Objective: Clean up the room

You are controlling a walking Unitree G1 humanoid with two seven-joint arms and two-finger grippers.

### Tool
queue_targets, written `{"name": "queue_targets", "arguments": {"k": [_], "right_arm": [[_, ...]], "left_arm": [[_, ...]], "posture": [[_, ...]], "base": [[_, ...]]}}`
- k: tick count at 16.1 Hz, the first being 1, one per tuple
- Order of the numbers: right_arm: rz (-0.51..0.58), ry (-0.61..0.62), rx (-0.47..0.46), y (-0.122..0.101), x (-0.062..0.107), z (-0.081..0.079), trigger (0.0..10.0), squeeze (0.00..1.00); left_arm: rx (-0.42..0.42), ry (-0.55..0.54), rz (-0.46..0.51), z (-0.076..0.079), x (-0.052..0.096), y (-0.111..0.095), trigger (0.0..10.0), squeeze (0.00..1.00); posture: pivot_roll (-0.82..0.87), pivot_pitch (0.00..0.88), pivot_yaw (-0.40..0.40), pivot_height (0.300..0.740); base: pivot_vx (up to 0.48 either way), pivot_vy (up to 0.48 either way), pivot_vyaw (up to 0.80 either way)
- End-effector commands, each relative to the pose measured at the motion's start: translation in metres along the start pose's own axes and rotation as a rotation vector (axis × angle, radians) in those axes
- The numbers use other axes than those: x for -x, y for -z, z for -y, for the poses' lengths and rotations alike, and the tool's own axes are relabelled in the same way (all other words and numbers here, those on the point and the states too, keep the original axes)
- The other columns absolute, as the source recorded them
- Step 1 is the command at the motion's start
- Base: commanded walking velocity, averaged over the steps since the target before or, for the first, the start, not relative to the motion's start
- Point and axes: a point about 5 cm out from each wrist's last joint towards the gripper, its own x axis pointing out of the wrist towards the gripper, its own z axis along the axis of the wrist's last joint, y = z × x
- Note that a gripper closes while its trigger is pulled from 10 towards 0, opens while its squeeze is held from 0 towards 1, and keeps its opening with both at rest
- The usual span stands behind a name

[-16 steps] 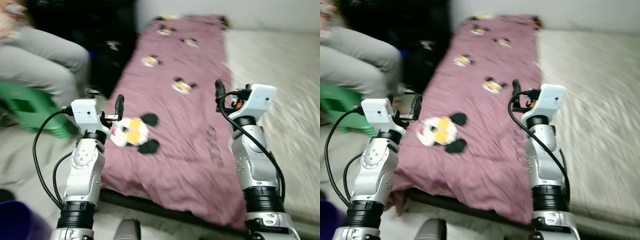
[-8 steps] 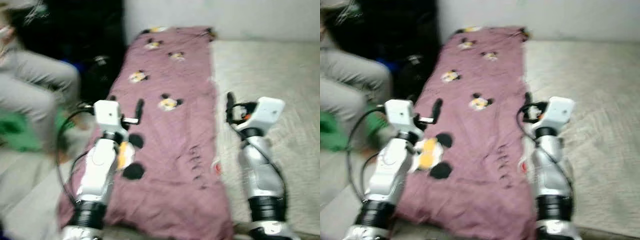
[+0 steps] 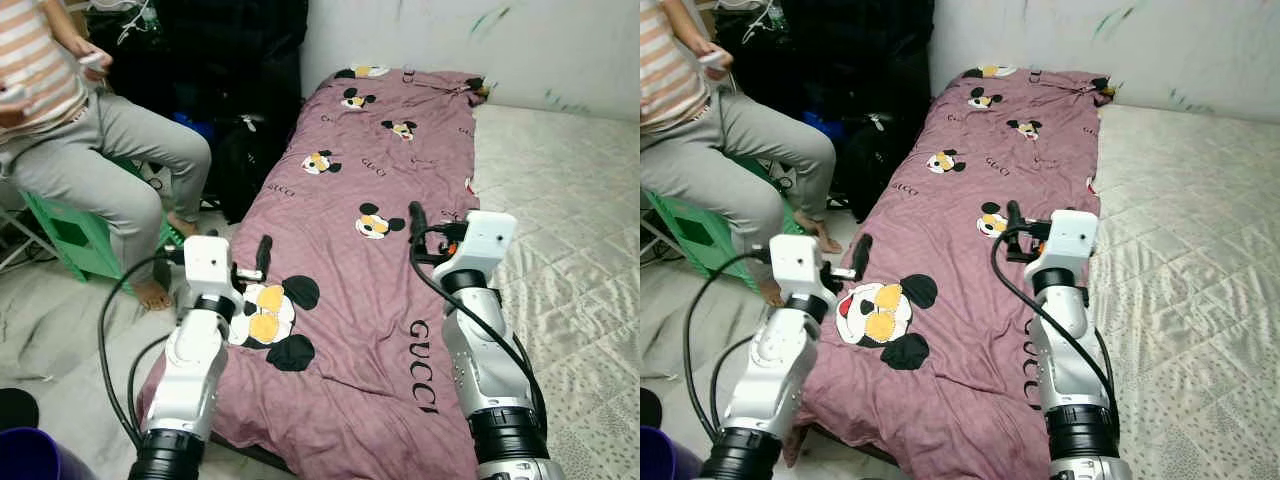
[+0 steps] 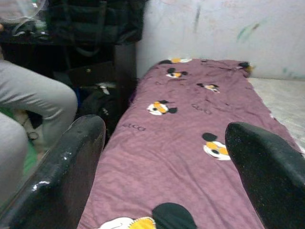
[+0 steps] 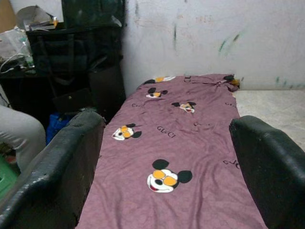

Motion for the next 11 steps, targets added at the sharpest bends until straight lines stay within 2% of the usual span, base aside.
{"name": "queue_targets", "arguments": {"k": [1, 2, 3, 5, 7, 8, 9, 10, 11], "right_arm": [[-0.043, -0.013, -0.009, 0.009, 0.004, -0.004, 10.0, 0.0], [-0.057, -0.031, 0.015, 0.014, 0.007, -0.004, 10.0, 0.0], [-0.083, -0.048, 0.082, 0.026, 0.016, -0.001, 10.0, 0.0], [-0.174, -0.027, 0.107, 0.049, 0.034, 0.013, 10.0, 0.0], [-0.24, 0.003, 0.123, 0.065, 0.051, 0.025, 10.0, 0.0], [-0.247, 0.005, 0.141, 0.067, 0.056, 0.027, 10.0, 0.0], [-0.257, 0.009, 0.145, 0.071, 0.059, 0.029, 10.0, 0.0], [-0.261, 0.023, 0.148, 0.072, 0.059, 0.031, 10.0, 0.0], [-0.266, 0.047, 0.142, 0.074, 0.061, 0.035, 10.0, 0.96]], "left_arm": [[-0.027, -0.025, -0.01, -0.006, 0.006, 0.003, 10.0, 0.0], [-0.047, -0.046, -0.02, -0.012, 0.01, 0.008, 10.0, 0.0], [-0.085, -0.077, -0.047, -0.024, 0.022, 0.019, 10.0, 0.0], [-0.118, -0.128, -0.15, -0.047, 0.046, 0.045, 10.0, 0.0], [-0.056, -0.212, -0.256, -0.063, 0.067, 0.064, 10.0, 0.0], [-0.047, -0.221, -0.268, -0.063, 0.07, 0.065, 10.0, 0.0], [-0.041, -0.195, -0.271, -0.059, 0.068, 0.066, 10.0, 1.0], [-0.019, -0.175, -0.259, -0.056, 0.066, 0.066, 10.0, 1.0], [-0.033, -0.164, -0.254, -0.051, 0.062, 0.065, 10.0, 1.0]], "posture": [[-0.07, 0.0, 0.058, 0.74], [-0.06, 0.0, 0.053, 0.74], [-0.05, 0.0, 0.047, 0.74], [-0.05, 0.0, 0.043, 0.74], [-0.05, 0.0, 0.043, 0.74], [-0.05, 0.0, 0.043, 0.74], [-0.05, 0.0, 0.044, 0.74], [-0.05, 0.0, 0.044, 0.74], [-0.06, 0.0, 0.047, 0.74]], "base": [[0.0, 0.0, 0.0], [0.0, 0.0, 0.0], [0.0, 0.0, 0.0], [0.0, 0.0, 0.0], [0.0, 0.0, 0.0], [0.0, 0.0, 0.0], [0.0, 0.0, 0.0], [0.0, 0.0, 0.0], [0.0, 0.0, 0.0]]}}
